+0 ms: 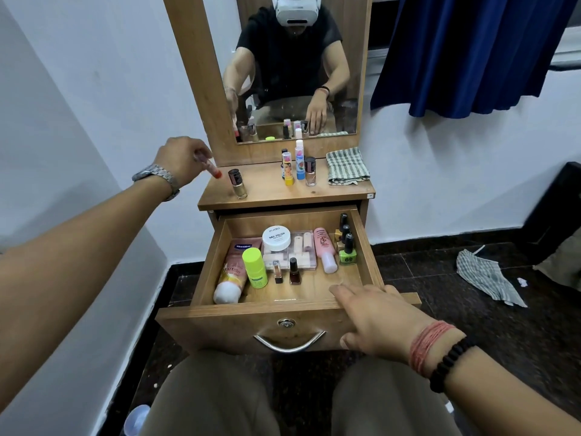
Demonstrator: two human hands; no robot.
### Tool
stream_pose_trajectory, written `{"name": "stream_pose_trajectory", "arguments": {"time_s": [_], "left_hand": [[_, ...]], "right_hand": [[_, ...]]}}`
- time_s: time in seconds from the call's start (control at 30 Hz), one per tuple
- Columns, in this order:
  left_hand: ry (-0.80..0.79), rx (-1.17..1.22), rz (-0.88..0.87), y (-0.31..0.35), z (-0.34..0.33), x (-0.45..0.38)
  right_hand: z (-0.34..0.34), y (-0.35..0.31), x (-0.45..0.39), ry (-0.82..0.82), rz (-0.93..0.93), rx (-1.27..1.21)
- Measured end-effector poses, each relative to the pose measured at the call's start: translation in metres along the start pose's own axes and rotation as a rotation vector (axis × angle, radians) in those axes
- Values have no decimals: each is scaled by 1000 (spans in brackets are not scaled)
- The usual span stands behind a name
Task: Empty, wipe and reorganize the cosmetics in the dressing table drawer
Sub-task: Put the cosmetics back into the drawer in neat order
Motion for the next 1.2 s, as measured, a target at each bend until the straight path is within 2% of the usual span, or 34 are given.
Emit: {"name": "stream_pose_trajectory", "arguments": {"time_s": [0.1,0.17,0.27,0.37,0.43,0.5,0.6,0.87,1.2], "left_hand": [[96,1,-110,16,23,15],[57,46,-232,40,30,33],[-139,113,-402,86,16,68],[-365,41,-490,122,-22,99],[-439,-85,-519,135,-49,112],[-441,-208,-544,143,-71,116],[-450,-270,-540,146,-91,114],[-467,-346,-537,145,-113,110],[-436,-311,-549,145,-113,108]], "right_hand": [[1,-1,0,-7,-3,0],[1,-2,0,-9,-8,10],[1,-3,0,-15,-20,14],[1,-4,0,-15,-25,23],[0,-4,0,-12,-26,26],[-1,-3,0,-6,-23,29],[-1,-2,-1,-8,-16,23],[0,-1,-1,-21,-15,5],[0,-2,-1,-20,-11,-1]]}}
Point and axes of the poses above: each hand's wrist, its own x-axis away from the middle knuckle, its own z-axis out of the back of the hand, y = z × x, the point moved 1 cm from there along -x, towards the middle knuckle, and after that the axes turned 7 degrees about -y, right-handed, at the moved point
